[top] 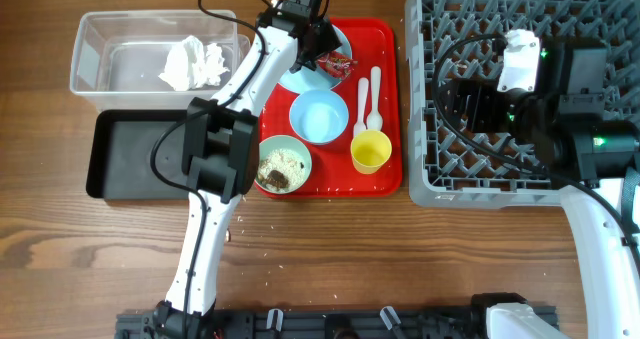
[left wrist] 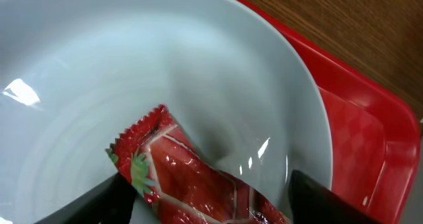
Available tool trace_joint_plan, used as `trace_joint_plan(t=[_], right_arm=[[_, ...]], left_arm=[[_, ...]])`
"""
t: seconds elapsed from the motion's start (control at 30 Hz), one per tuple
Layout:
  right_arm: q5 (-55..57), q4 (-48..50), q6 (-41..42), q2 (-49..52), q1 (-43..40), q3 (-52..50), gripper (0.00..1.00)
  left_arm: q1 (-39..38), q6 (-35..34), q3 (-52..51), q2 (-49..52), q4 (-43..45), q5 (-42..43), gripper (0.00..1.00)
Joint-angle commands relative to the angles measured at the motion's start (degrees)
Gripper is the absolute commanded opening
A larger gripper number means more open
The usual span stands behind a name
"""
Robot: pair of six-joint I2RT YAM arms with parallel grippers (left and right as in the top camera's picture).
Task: Sort waste into correct bins and load items into the dishwasher rack
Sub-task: 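Return the left gripper to the plate and grasp the red wrapper, then drop the red wrapper into the clear plastic bin with the left gripper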
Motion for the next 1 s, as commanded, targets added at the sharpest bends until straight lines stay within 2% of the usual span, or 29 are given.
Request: trace_joint_plan(t=[0.0, 0.07, 0.13, 0.17, 0.33, 0.53, 0.77, 0.87, 0.97], right_arm=[[-1.0, 0.0, 0.8, 0.4, 0.3, 1.3, 1.00], [-1.0, 0.0, 0.8, 0.4, 0.3, 1.3, 1.00], [-1.0, 0.0, 0.8, 0.4, 0.3, 1.3, 1.00], [-1.0, 0.0, 0.8, 0.4, 0.3, 1.3, 1.00], [-1.0, 0.0, 0.8, 0.4, 0.3, 1.3, 1.00], [-1.0, 0.0, 0.8, 0.4, 0.3, 1.3, 1.00], [-1.0, 0.0, 0.8, 0.4, 0.3, 1.3, 1.00], [-1.0, 0.0, 0.8, 0.4, 0.3, 1.3, 1.00], [-1.0, 0.2, 0.8, 0.4, 0.3, 1.3, 1.00]], left_arm=[[-0.2, 0.1, 0.3, 3.0, -0.4, -1.3, 0.45], [-0.2, 0.1, 0.3, 3.0, -0.5, -2.5, 0.23], [-0.2, 0.2, 0.3, 3.0, -0.8, -3.0, 0.06], [0.0, 1.8, 0.4, 3.0, -0.9, -3.1, 0.04], [1.0, 11.1, 0.4, 0.6, -1.9, -3.1, 0.04], [3.3, 18.2, 0.4, -7.6, -5.0, -3.1, 0.04], [11.4, 19.5, 0.4, -24.2, -13.8, -3.1, 0.04], [17.0, 19.5, 0.4, -26.4, -18.5, -3.4, 0.04], [22.8, 19.5, 0.3, -24.6, -22.4, -4.2, 0.04]])
